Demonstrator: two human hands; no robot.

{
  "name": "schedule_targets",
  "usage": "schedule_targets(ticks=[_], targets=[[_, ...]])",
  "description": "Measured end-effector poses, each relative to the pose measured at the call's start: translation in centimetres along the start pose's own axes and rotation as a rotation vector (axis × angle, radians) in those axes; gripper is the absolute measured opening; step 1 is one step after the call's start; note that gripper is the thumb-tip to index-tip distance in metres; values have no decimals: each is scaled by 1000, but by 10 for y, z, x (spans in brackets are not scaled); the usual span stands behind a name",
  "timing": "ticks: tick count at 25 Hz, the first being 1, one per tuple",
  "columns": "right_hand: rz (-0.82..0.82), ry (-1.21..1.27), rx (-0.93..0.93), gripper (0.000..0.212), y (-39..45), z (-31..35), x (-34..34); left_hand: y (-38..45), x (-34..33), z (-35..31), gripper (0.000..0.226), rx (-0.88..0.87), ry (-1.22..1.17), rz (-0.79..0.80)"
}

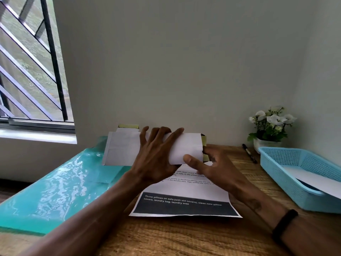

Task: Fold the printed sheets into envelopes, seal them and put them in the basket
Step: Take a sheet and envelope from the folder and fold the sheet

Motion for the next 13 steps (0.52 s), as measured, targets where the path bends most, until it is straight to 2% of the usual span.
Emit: schedule_targets(ticks=[5, 7, 9, 11, 13], targets=[[-69, 437, -50, 21, 0, -15, 9, 1, -1, -15, 100, -29, 2, 30], [-174, 648, -112, 27, 1, -30, 25, 4, 1, -17, 111, -25, 3, 89], [-293, 752, -133, 33, 0, -40, 44, 8, 4, -14, 105, 31, -95, 139], [-373, 764, -156, 40, -3, -48, 57, 12, 3, -4, 82, 140, -385, 185], [-385, 745, -205, 46, -6, -57, 62, 12, -11, 0, 56, 266, -935, 284]])
Point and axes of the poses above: each hand's wrist, its own y-axis towards the middle knuckle, its own x-axis out of the back of the hand, z = x × y, the point moved 8 cm from there along y, towards the middle knuckle, and after that the axes turned 10 degrees about z, right-handed, at the moved point
